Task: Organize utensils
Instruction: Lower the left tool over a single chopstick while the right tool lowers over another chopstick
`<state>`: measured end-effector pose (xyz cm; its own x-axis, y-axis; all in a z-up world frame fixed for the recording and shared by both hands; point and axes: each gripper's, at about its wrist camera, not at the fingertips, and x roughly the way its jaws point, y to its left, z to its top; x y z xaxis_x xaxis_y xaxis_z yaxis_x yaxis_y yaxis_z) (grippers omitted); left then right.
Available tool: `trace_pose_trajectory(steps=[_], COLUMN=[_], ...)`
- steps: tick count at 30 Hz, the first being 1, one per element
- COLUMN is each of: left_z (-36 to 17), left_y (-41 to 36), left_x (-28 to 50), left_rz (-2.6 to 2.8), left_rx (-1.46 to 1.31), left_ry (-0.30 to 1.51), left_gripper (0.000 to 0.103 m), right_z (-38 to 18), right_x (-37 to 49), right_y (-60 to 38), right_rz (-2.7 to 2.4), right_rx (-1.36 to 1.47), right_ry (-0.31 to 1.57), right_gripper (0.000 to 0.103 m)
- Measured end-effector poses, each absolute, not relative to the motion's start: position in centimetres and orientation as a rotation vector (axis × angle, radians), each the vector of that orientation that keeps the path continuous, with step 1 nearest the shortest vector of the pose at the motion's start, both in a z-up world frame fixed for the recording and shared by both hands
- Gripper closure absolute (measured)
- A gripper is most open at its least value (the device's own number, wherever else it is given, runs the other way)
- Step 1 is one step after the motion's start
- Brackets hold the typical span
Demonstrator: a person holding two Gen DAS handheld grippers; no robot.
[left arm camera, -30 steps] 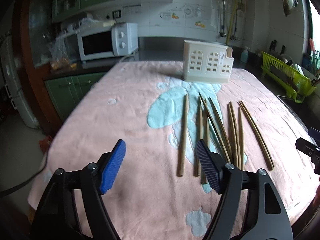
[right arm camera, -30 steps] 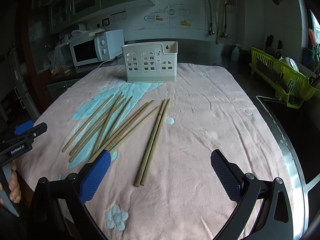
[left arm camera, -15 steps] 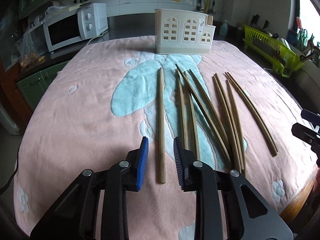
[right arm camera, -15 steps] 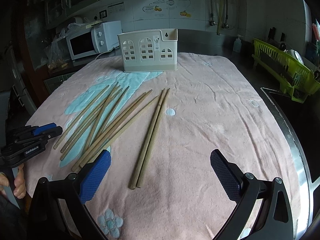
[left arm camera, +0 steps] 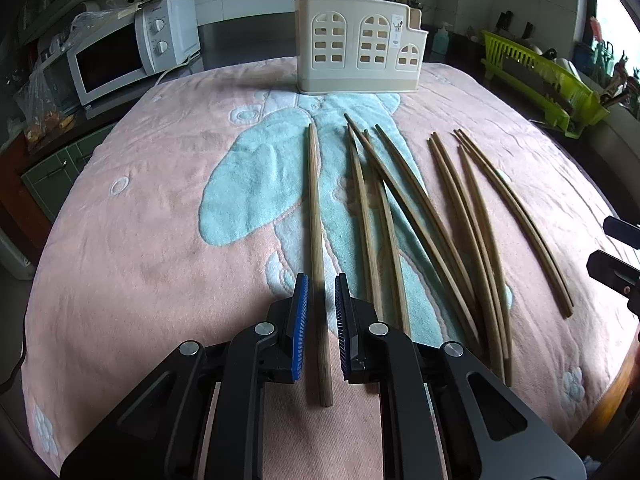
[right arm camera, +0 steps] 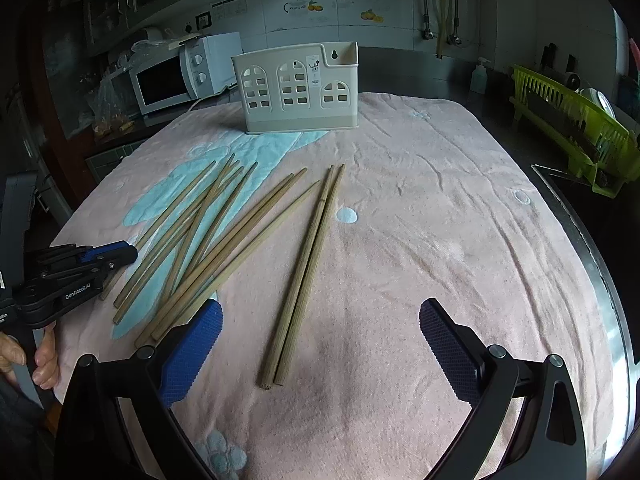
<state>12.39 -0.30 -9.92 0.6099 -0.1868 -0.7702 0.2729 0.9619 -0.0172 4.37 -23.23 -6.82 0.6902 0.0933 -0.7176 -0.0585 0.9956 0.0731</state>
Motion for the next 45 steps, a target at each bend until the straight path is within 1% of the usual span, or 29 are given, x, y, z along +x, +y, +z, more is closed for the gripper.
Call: trace_pose_trajectory(steps=[3, 6, 8, 10, 13, 16, 19, 35, 38, 43, 45], left_z=[-10.3, -10.3, -10.3, -10.4, -10.4, -10.4, -10.4, -10.4, -10.4, -10.4, -10.4], left_y=[-0.3, -0.3, -0.4, -0.6, -1.0, -0.8, -0.7, -0.5, -0.5, -0.5, -0.5], left_x=[12.9, 13.2, 13.3, 13.4, 13.3, 13.4, 13.4, 13.3, 13.4, 13.4, 13.4], left_rz=[-0.263, -0.261, -0.259, -0.253, -0.248, -0.253, -0.254, -0.262, -0.262, -0.262, -0.263], left_rx=[0.099, 0.090, 0.092, 0.104, 0.131, 0.117, 0.114, 0.102, 0.101, 0.102, 0.100], left_ry=[0.891, 0.892, 0.893, 0.894, 0.892, 0.892, 0.889, 0.887, 0.888, 0.888, 0.888], left_gripper=[0.090, 0.090, 0.090, 0.090, 0.090, 0.090, 0.090, 0.090, 0.090, 0.090, 0.090], right_z=[-6.9, -7.2, -7.5, -7.7, -8.1, -8.3, -8.7, -9.3, -9.3, -9.5, -9.7], right_x=[4.5, 4.9, 5.1, 5.3, 5.4, 5.6, 5.7, 6.4, 6.7, 7.4, 7.5], right_y=[-23.0, -23.2, -23.3, -23.3, -23.5, -23.3, -23.4, -23.0, -22.8, -22.0, -21.8], right_rz=[0.088, 0.104, 0.105, 0.103, 0.104, 0.095, 0.081, 0.008, 0.003, 0.005, 0.009], right_rx=[0.046, 0.067, 0.081, 0.078, 0.093, 0.088, 0.089, 0.043, 0.032, 0.014, 0.018], right_ry=[0.811, 0.828, 0.839, 0.845, 0.860, 0.873, 0.887, 0.913, 0.912, 0.923, 0.930], right_gripper=[0.010, 0.024, 0.025, 0.028, 0.038, 0.043, 0.053, 0.056, 0.060, 0.073, 0.074])
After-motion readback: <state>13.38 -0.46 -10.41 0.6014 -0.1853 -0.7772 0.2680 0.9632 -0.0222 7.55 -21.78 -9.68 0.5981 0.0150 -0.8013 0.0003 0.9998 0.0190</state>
